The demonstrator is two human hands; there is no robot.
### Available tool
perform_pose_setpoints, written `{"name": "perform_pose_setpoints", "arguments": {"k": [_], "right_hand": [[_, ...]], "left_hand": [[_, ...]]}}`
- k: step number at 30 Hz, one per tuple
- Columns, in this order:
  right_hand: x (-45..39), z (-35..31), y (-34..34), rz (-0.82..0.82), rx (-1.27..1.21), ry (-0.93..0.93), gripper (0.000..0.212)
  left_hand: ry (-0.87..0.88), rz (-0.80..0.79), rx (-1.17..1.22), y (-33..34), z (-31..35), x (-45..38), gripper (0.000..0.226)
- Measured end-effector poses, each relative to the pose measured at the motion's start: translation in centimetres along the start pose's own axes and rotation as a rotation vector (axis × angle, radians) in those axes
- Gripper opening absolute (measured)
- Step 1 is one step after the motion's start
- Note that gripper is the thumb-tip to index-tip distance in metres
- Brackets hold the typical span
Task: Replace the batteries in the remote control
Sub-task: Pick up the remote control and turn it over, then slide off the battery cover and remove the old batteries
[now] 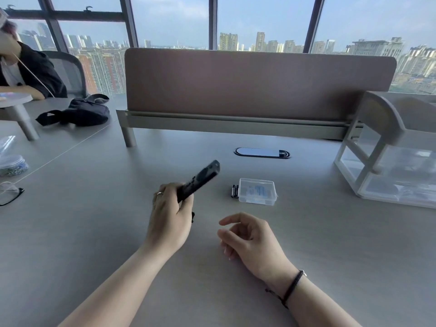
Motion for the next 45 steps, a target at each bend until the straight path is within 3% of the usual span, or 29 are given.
{"name": "perform_pose_setpoints", "arguments": {"k": [3, 5, 7, 9, 14, 19, 28, 37, 45], "right_hand": [[0.0, 0.0, -0.2, 0.022, -0.001, -0.004, 0.007], [-0.1, -0.2, -0.4, 0.055, 0.01, -0.031, 0.01], [-0.1, -0.3, -0.6, 0.095, 0.056, -0.08, 0.014], [0.0, -0.3, -0.9, 0.117, 0.146, -0.134, 0.017], [0.6, -1.1, -0.9, 0.089, 0.216, -0.225, 0.025], [0.8, -1.0, -0.5, 0.051, 0.351, -0.284, 0.024], [0.9, -2.0, -1.0, -0.034, 0.499, -0.351, 0.031], [1.4, -2.3, -0.6, -0.105, 0.603, -0.503, 0.011], [1.7, -2.5, -0.1, -0.143, 0.752, -0.647, 0.006]], "left_hand": [[-0.103, -0.083, 0.375, -0.4, 1.0, 0.3, 0.017], [-0.282, -0.289, 0.798, -0.3, 2.1, 1.0, 0.02], [-0.405, -0.506, 1.004, 0.1, 3.1, 2.1, 0.022], [-0.438, -0.615, 1.013, 0.5, 3.5, 2.9, 0.023], [-0.48, -0.703, 0.856, 0.9, 3.5, 3.2, 0.025], [-0.494, -0.808, 0.855, 0.8, 3.7, 3.7, 0.049], [-0.393, -0.848, 0.831, 0.9, 3.5, 3.8, 0.059], [-0.321, -0.868, 0.819, 0.8, 3.6, 3.9, 0.06], [-0.318, -0.824, 0.792, 0.8, 3.9, 4.0, 0.063]]}}
Point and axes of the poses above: each hand's wrist, its own x-axis away from the middle knuckle, its own y-axis out of the palm, z = x × y, the point moved 1 cm from there along -x, towards the middle knuckle, and after that the axes turned 10 degrees about -x, right-handed, at the moved point
